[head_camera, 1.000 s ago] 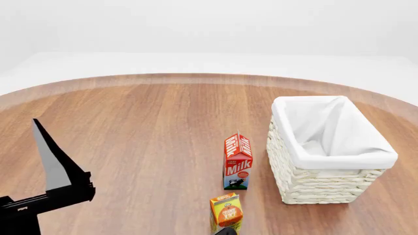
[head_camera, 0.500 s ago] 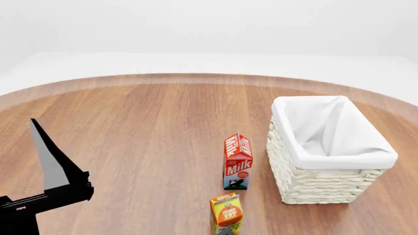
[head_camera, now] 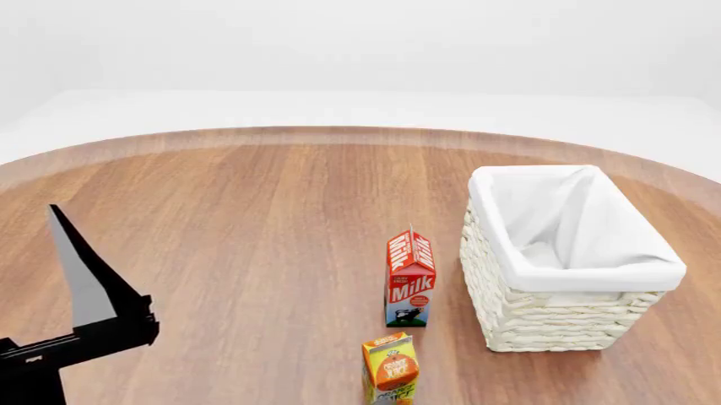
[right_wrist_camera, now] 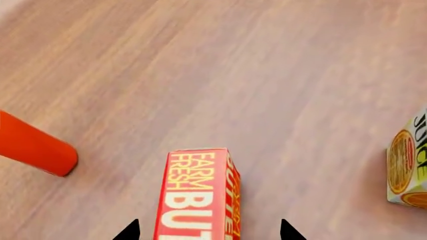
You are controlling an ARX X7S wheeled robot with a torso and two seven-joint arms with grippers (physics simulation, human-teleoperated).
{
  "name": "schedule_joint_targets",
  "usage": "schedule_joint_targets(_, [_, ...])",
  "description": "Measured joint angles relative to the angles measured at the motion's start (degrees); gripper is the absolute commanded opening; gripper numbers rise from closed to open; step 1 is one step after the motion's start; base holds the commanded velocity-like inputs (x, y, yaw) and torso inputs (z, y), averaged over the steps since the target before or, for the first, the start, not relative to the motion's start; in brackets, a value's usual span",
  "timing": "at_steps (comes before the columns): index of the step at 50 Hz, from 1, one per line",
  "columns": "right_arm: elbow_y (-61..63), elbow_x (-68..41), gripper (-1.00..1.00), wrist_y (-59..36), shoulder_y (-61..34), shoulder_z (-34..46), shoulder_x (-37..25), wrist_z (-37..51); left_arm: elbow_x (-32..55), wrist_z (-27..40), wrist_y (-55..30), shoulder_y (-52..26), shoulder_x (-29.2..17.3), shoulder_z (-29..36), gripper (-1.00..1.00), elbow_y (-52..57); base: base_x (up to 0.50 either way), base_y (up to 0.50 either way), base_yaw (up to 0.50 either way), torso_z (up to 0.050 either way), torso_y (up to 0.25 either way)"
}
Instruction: Pick up the cream cheese box and the butter, and put them in the basket.
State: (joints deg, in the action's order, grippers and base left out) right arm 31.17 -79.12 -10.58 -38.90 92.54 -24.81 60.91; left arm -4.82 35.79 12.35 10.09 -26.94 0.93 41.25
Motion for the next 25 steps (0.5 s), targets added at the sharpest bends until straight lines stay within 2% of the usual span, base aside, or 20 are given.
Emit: schedule_joint_targets(25, [-2.7,-0.7,1.0,-0.7,0.8,0.6,1.1,-2.0,0.2,0.3,0.3,0.1,-0.3,-0.3,1.0,-0.1,0.0,0.0,0.0,0.0,0.0])
